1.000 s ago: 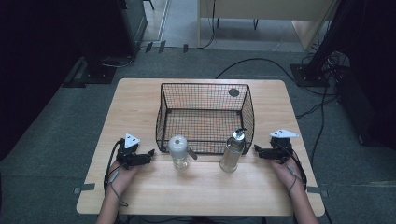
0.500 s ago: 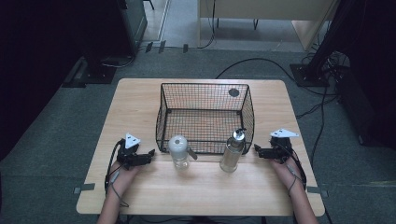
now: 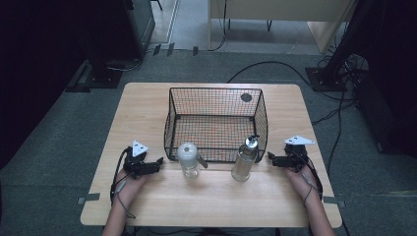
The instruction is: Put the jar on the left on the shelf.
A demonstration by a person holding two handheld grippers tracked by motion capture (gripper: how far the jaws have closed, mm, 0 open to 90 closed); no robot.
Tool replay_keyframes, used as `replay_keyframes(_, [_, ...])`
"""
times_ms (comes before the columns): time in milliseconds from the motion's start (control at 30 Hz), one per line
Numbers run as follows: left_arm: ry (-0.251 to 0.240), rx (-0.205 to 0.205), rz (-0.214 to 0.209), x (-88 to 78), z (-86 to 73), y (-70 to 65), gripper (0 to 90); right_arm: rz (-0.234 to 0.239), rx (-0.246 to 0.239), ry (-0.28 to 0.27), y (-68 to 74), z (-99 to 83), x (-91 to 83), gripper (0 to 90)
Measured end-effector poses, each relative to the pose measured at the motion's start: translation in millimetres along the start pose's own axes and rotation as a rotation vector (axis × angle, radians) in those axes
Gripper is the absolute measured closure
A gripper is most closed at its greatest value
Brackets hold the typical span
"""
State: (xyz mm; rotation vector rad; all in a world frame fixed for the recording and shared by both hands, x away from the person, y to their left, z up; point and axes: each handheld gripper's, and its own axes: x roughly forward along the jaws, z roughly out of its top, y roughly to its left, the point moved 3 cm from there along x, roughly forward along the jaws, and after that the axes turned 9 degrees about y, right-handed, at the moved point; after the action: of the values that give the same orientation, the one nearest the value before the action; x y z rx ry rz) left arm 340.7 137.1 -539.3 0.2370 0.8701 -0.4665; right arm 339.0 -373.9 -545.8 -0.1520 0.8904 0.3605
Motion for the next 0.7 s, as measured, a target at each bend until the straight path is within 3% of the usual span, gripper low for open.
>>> replay_keyframes(333, [0.04,0.001,-0.005,-4.1,0.8,-8.4,19.8,-0.001,0.0,-0.001,-0.2,0.1,0.1,11.5])
replay_keyframes(700, [-0.036,-0.025,-0.029,-24.7,6.5,-23.1,19.8,-0.002,0.0,-0.001,-0.2,0.2,0.1,11.5])
